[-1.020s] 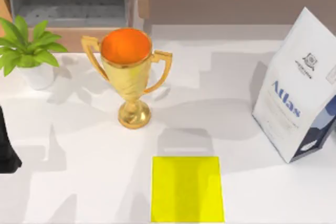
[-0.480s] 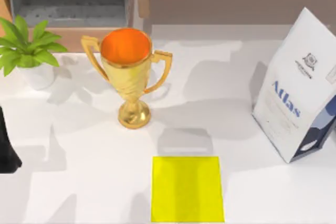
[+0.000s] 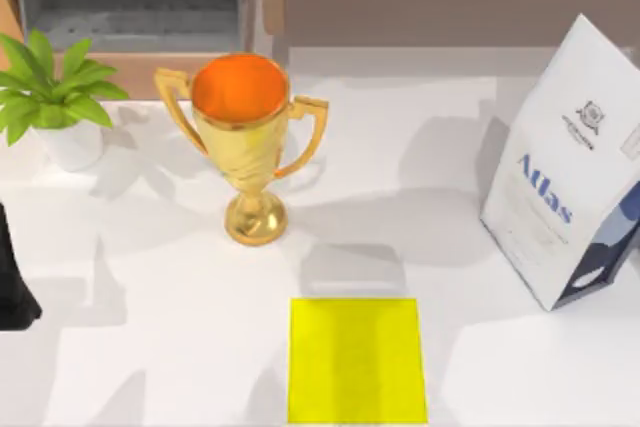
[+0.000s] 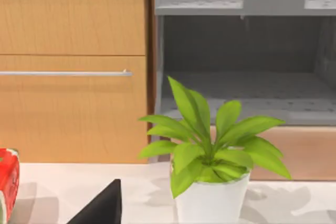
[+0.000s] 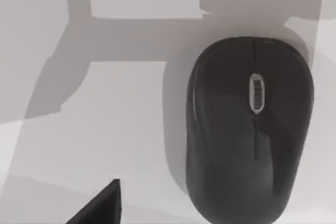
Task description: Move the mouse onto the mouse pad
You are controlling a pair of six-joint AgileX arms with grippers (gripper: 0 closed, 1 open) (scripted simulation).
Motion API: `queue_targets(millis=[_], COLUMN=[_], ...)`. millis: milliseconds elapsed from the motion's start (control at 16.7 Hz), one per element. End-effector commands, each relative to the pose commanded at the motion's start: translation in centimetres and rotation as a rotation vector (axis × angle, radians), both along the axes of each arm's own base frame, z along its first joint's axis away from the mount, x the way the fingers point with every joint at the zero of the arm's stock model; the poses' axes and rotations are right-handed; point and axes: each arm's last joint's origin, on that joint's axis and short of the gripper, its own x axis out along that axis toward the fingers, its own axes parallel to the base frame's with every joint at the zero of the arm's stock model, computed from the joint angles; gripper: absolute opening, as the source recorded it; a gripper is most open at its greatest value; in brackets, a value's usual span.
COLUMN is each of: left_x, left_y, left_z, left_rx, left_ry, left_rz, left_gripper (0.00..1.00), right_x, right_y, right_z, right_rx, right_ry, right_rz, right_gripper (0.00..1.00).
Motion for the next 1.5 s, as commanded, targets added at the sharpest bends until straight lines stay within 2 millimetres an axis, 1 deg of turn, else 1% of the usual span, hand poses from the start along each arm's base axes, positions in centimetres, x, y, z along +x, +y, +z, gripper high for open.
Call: queue_targets(millis=[120,240,360,540,1320,1380,1500], left_x=[0.0,0.0,0.0,0.0,0.0,0.0,0.0], left_y=[0.0,0.0,0.0,0.0,0.0,0.0,0.0], left_z=[0.0,0.0,0.0,0.0,0.0,0.0,0.0], left_rx=[0.000,0.000,0.000,0.000,0.000,0.000,0.000], left_ry=[0.000,0.000,0.000,0.000,0.000,0.000,0.000], left_rz=[0.000,0.000,0.000,0.000,0.000,0.000,0.000], left_gripper=[1.00,1.00,1.00,1.00,1.00,1.00,1.00], right_x=[0.0,-0.2,-0.3,-0.3,-0.3,-0.3,-0.3], right_y=[0.0,0.0,0.1,0.1,0.1,0.1,0.1], right_z=[-2.6,-4.6,-5.4,-5.4,-5.4,-5.4,-5.4], right_rx=[-0.001,0.000,0.000,0.000,0.000,0.000,0.000], right_ry=[-0.009,-0.003,0.002,0.002,0.002,0.002,0.002], right_rz=[0.000,0.000,0.000,0.000,0.000,0.000,0.000], right_gripper=[1.00,1.00,1.00,1.00,0.02,0.00,0.00])
